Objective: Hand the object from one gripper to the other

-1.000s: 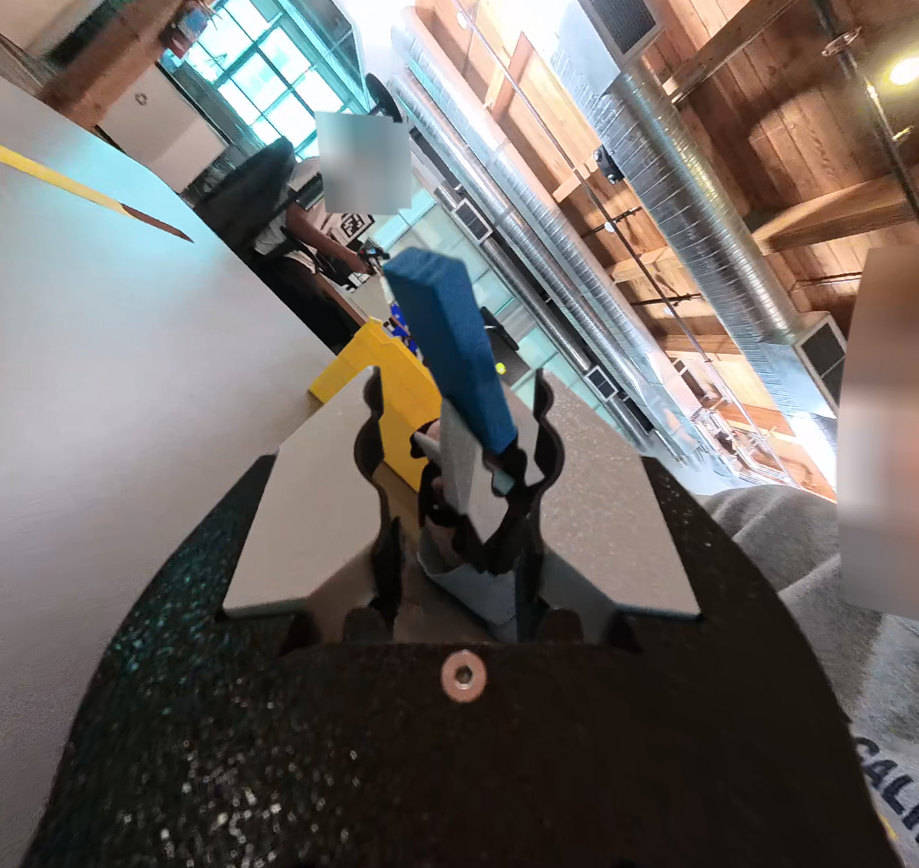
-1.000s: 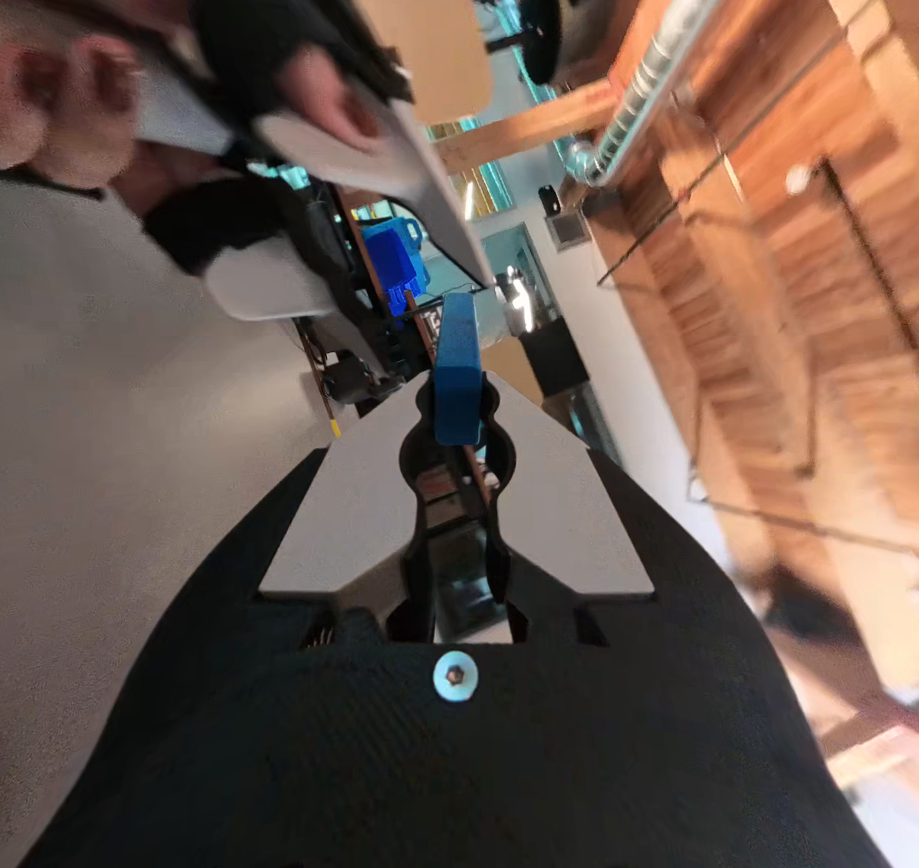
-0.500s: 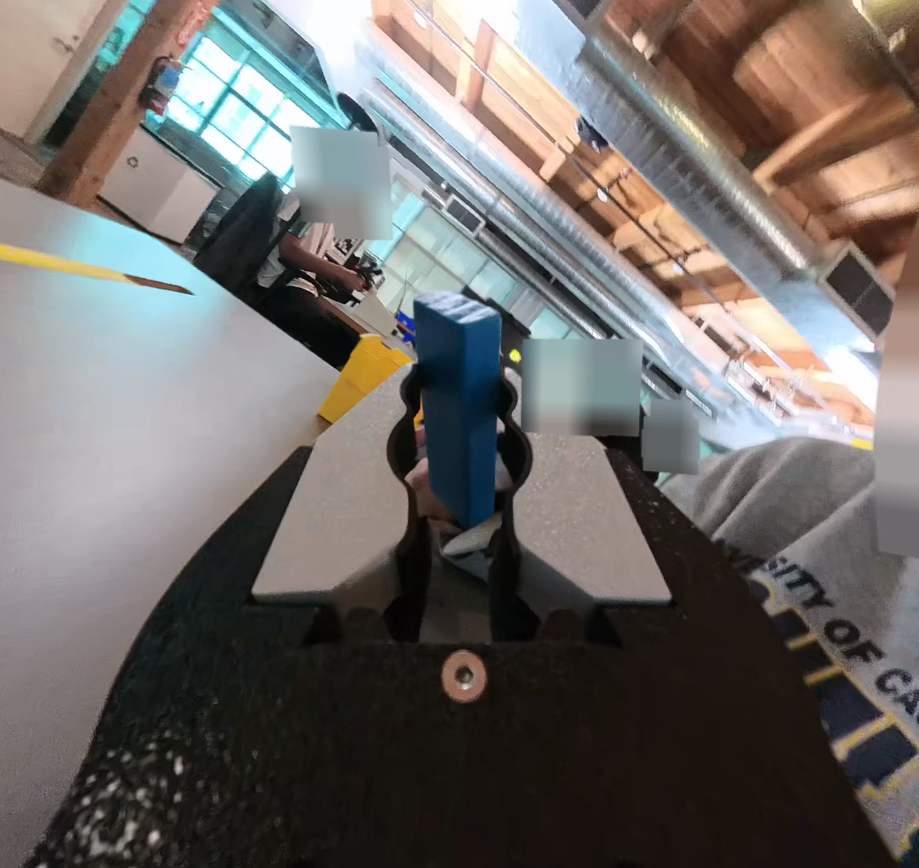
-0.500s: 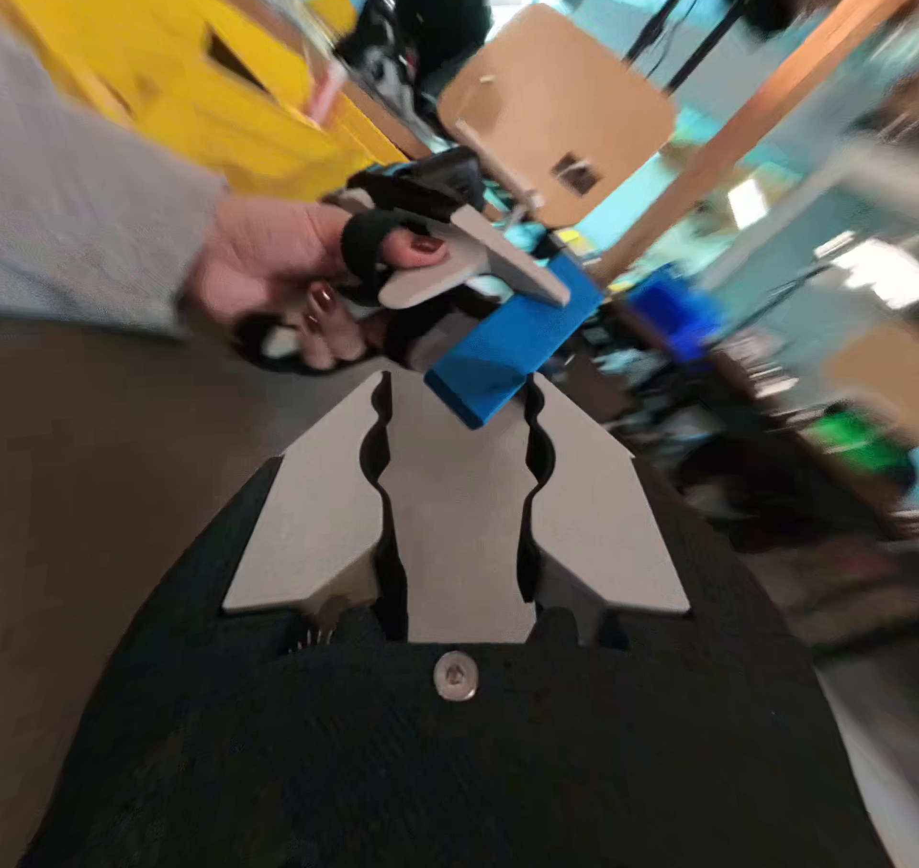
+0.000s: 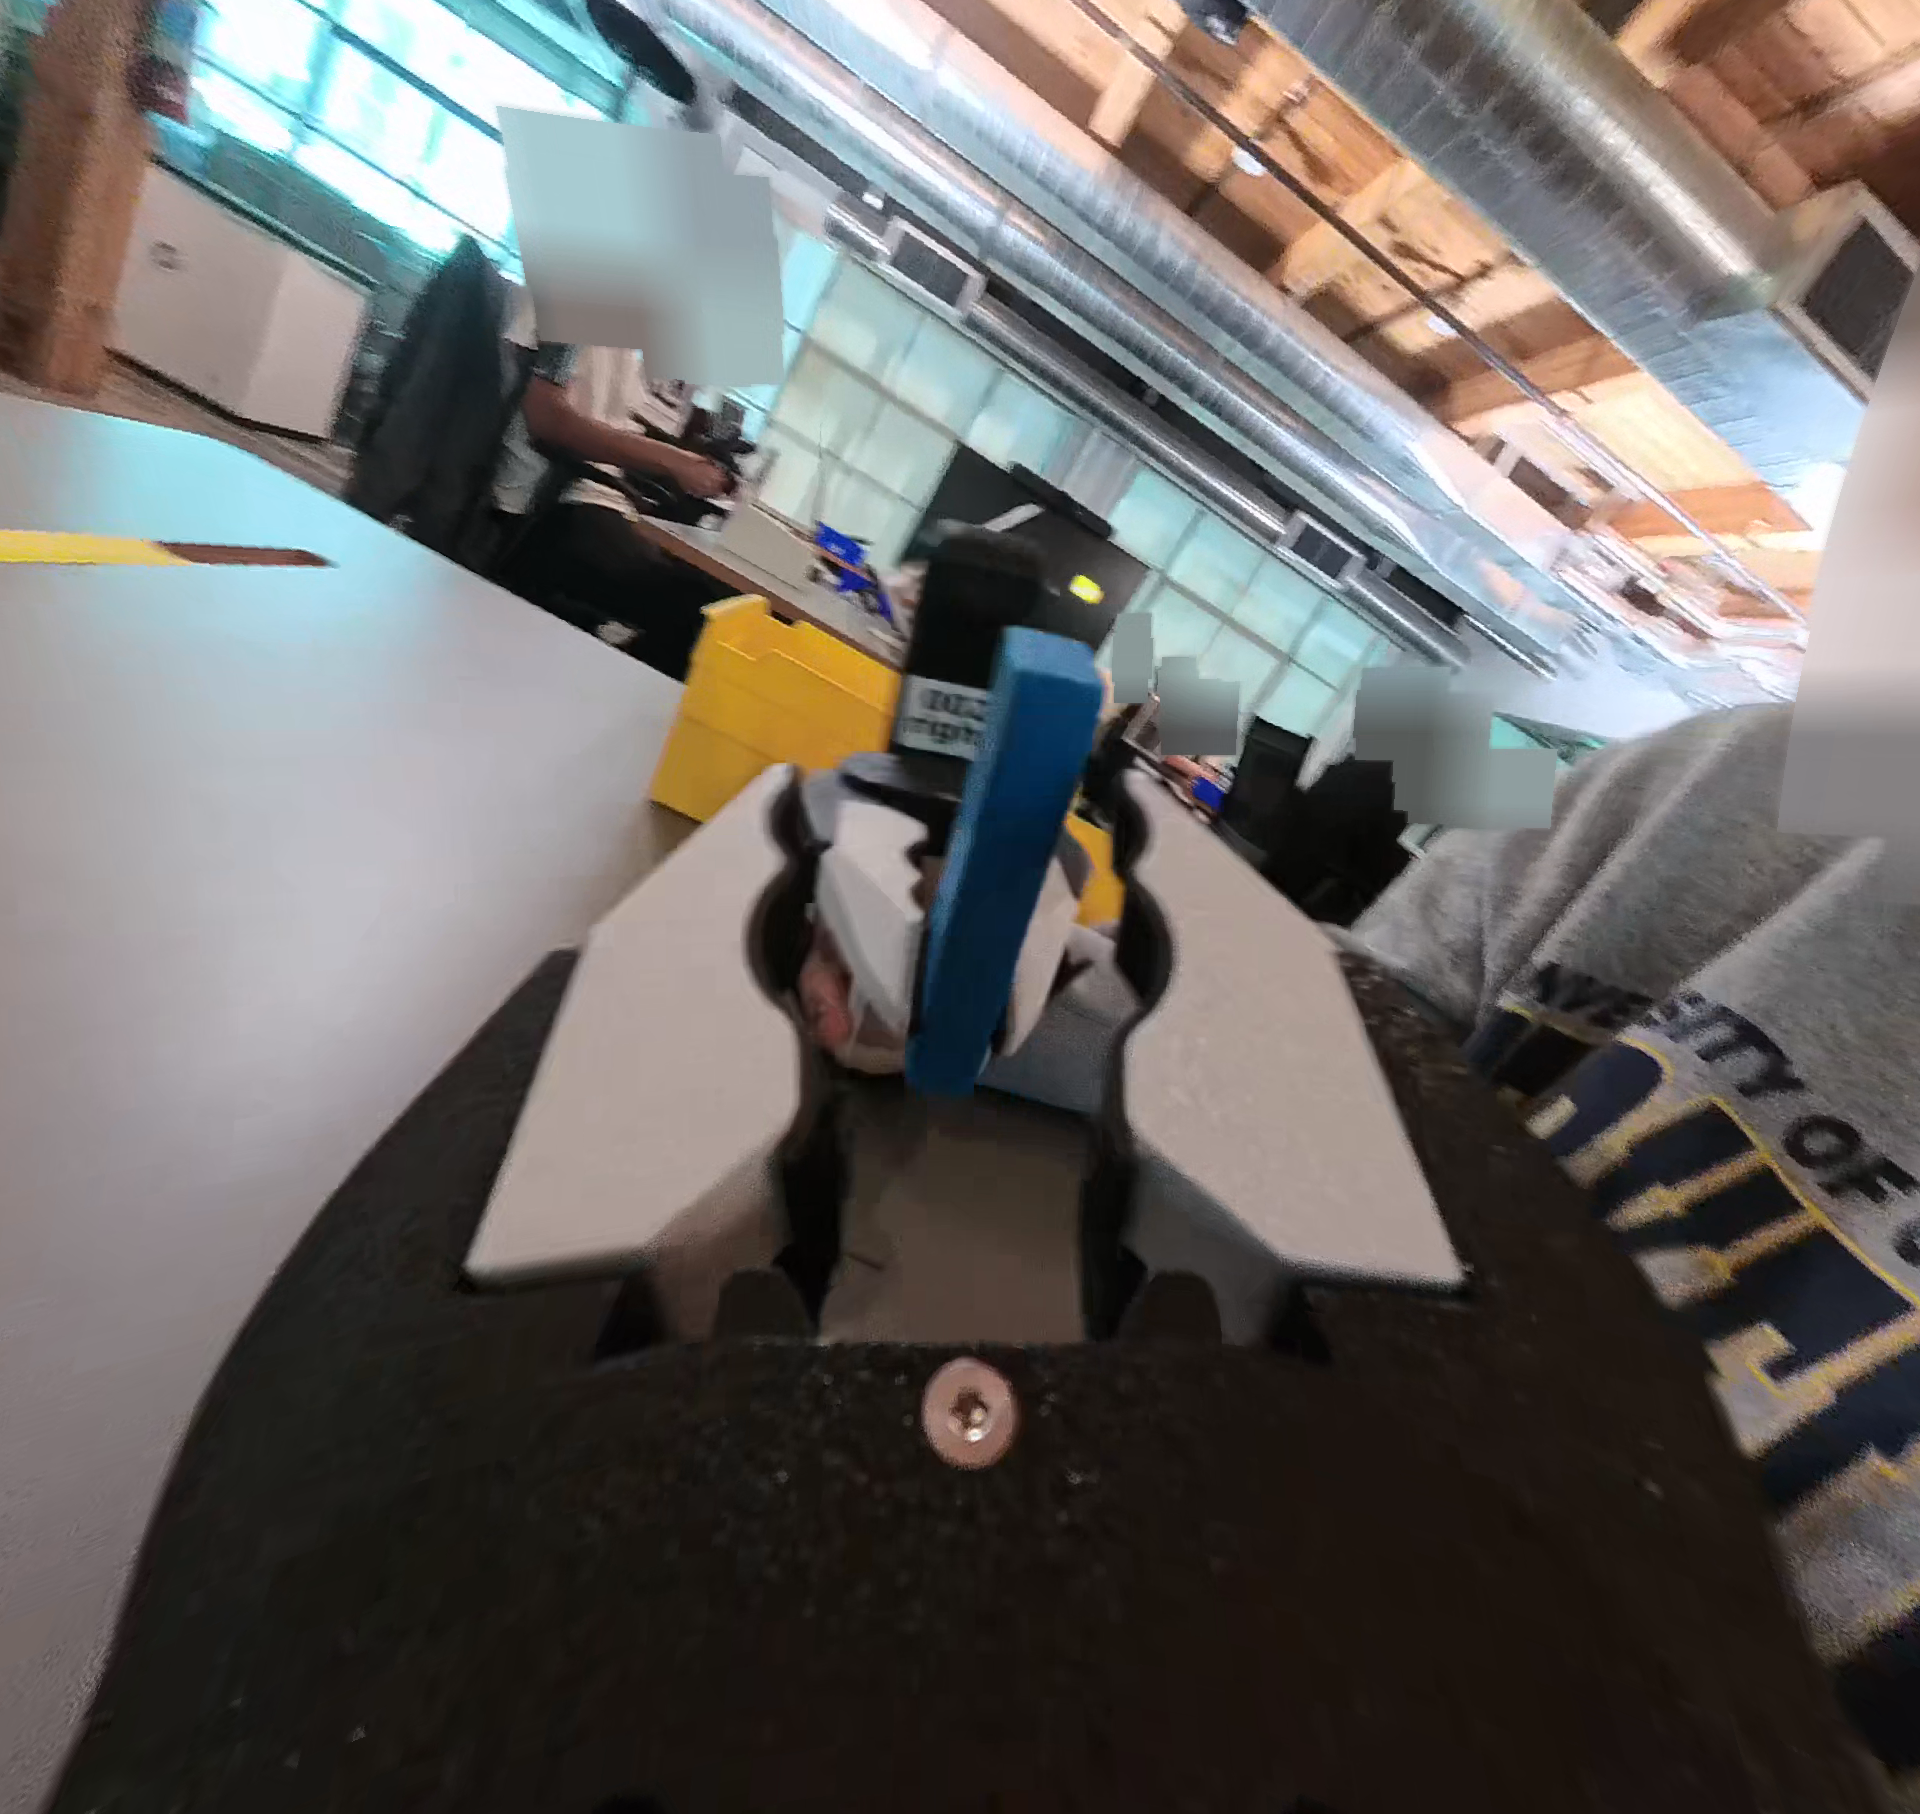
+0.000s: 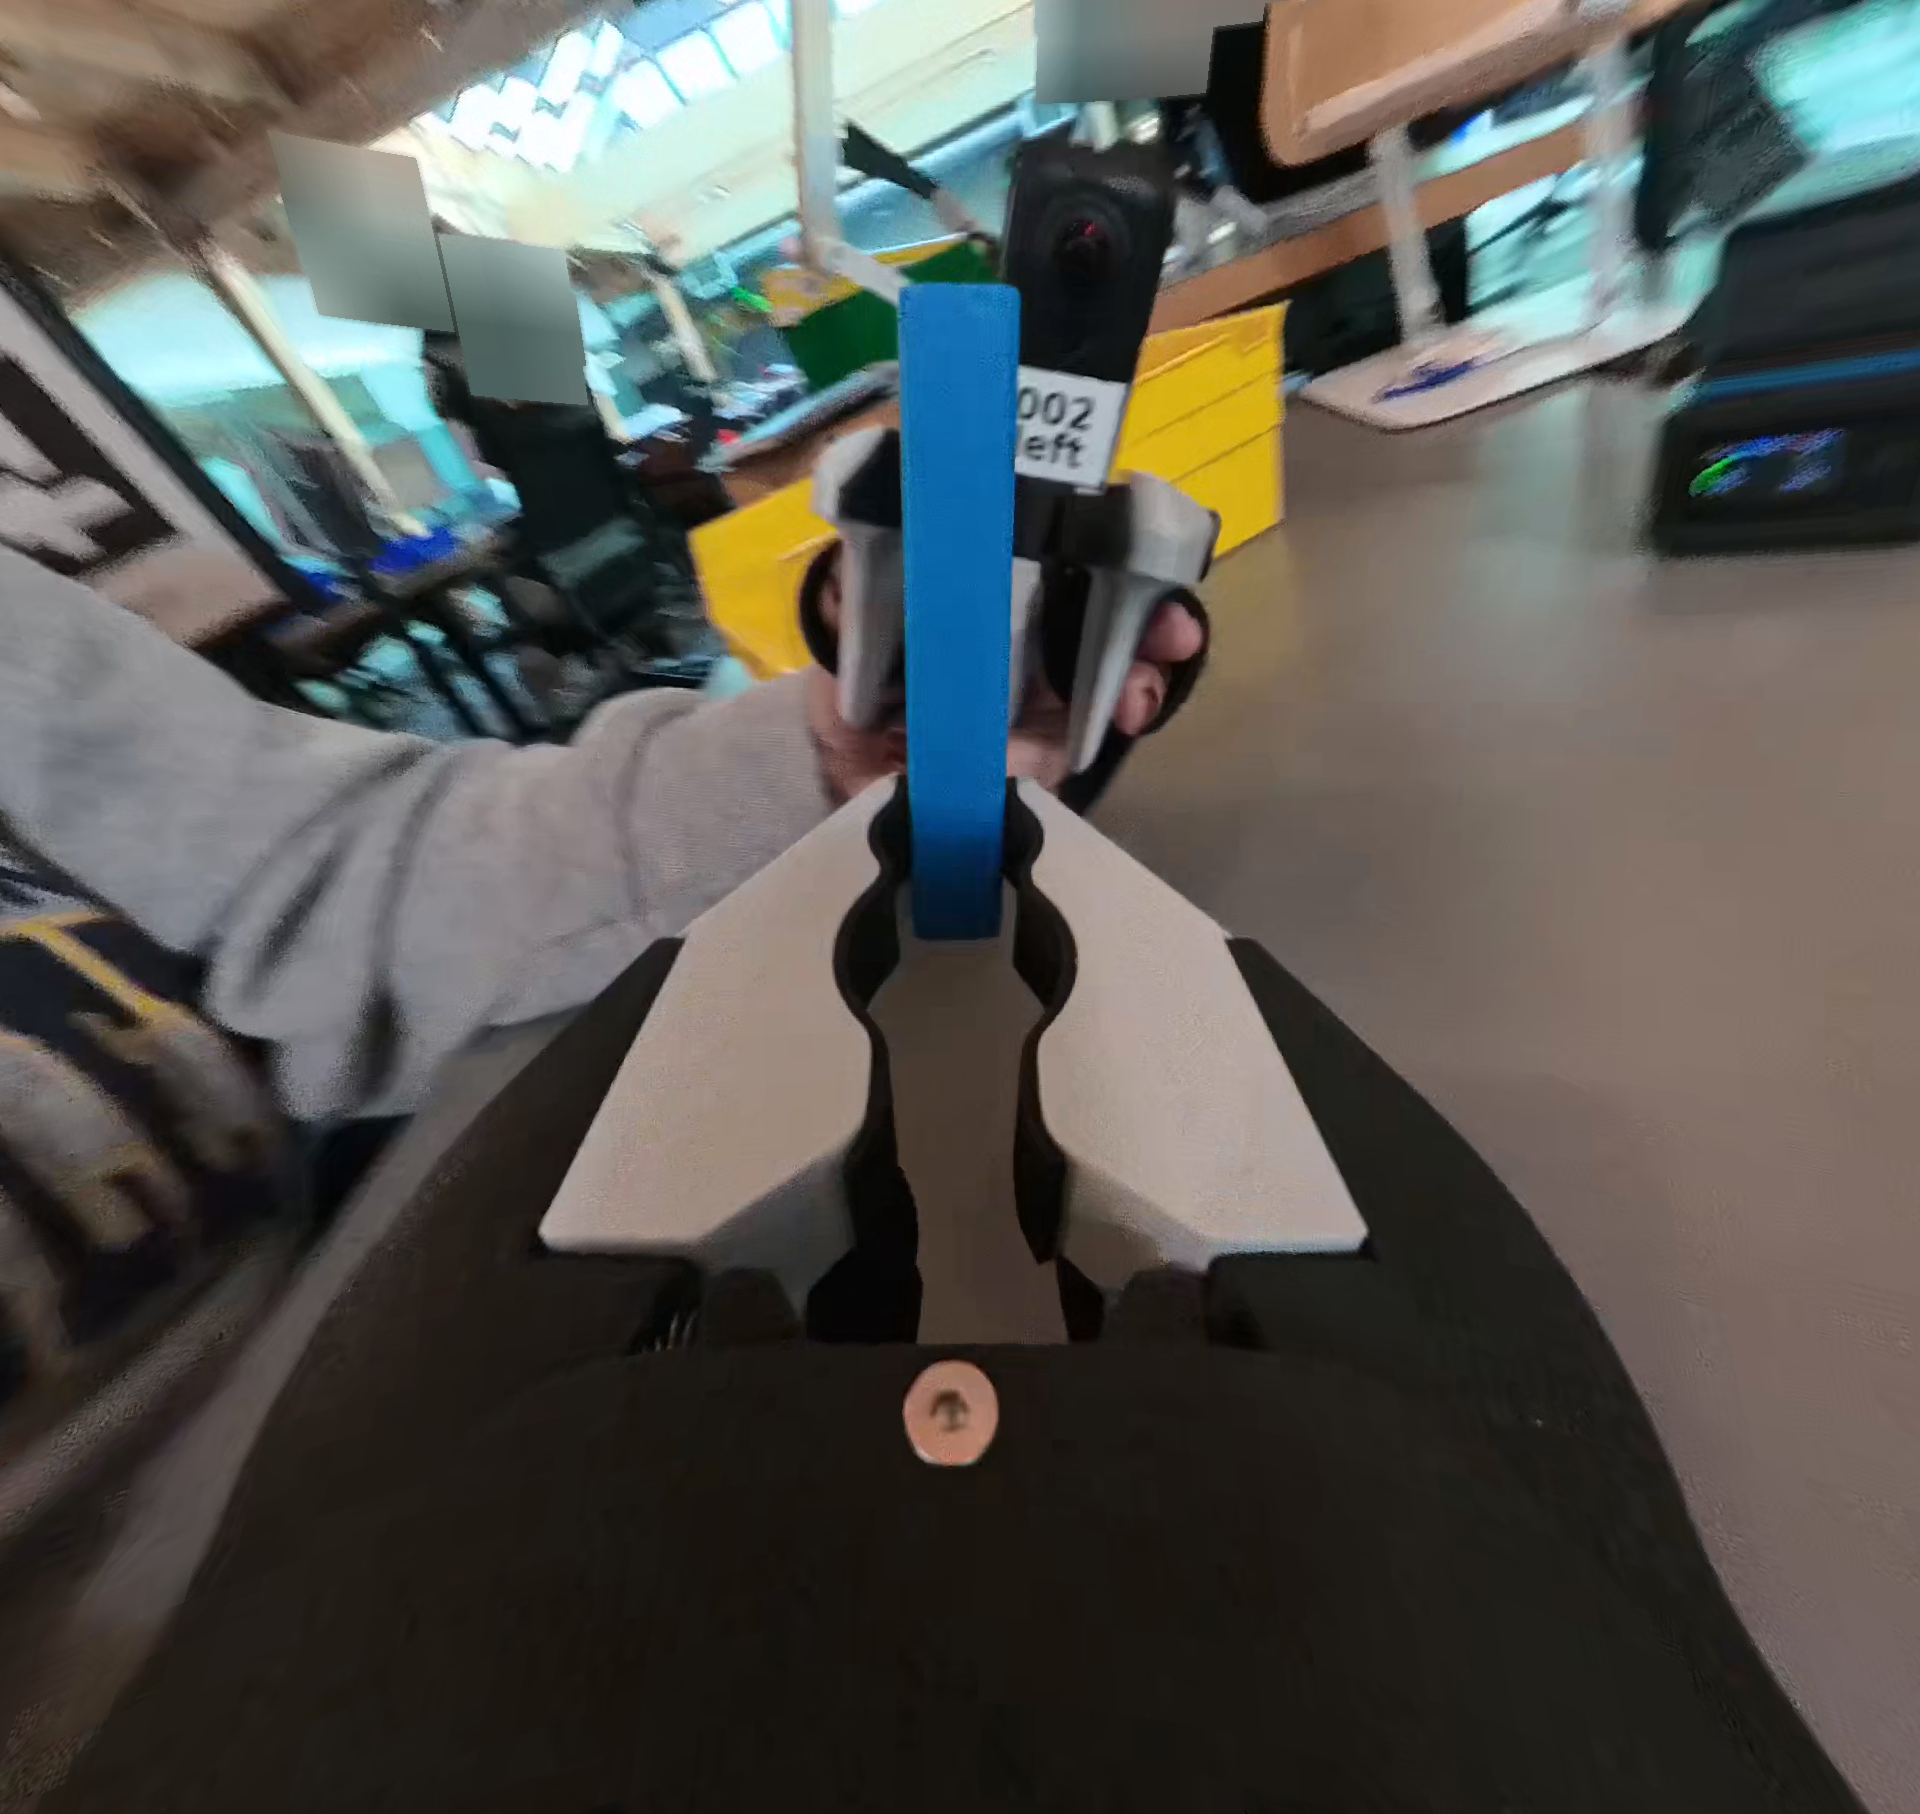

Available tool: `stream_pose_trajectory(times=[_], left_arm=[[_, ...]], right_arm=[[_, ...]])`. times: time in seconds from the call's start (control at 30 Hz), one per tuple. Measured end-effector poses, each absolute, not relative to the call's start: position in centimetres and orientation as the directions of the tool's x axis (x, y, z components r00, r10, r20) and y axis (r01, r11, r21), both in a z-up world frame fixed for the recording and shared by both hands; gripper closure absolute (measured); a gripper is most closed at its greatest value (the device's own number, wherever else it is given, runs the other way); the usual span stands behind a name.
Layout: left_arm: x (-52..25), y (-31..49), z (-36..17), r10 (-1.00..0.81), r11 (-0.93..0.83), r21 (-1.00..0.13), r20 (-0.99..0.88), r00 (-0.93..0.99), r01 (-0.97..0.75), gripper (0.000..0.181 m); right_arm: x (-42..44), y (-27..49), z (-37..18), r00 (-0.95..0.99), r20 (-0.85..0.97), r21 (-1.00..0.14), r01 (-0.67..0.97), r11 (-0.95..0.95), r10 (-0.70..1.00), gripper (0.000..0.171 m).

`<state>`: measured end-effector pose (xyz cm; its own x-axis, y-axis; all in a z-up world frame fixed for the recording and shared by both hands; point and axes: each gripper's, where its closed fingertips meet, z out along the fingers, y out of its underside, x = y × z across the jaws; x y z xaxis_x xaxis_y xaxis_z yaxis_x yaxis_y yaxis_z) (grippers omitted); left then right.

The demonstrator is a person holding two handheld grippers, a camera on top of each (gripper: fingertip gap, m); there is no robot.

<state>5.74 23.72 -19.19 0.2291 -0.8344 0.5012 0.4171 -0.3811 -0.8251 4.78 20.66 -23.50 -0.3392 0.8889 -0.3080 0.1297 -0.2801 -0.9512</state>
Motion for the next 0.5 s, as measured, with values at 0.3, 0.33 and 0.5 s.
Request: stream_pose_trajectory(times=[0.3, 0.33, 0.5], left_arm=[[2.0, 24.9, -17.4, -0.758, -0.358, -0.704, 0.603, 0.249, 0.614, 0.109], [2.3, 24.8, -17.5, -0.748, -0.413, -0.666, 0.637, 0.185, 0.621, 0.109], [4.9, 24.5, -19.1, -0.653, -0.644, -0.528, 0.757, -0.038, 0.553, 0.113]], right_arm=[[7.9, 30.3, -20.0, 0.5, 0.703, -0.686, 0.288, 0.669, 0.506, 0.156], [8.0, 30.1, -19.7, 0.487, 0.794, -0.564, 0.369, 0.738, 0.363, 0.157], [6.7, 27.8, -20.1, 0.294, 0.956, -0.146, 0.529, 0.836, -0.02, 0.157]])
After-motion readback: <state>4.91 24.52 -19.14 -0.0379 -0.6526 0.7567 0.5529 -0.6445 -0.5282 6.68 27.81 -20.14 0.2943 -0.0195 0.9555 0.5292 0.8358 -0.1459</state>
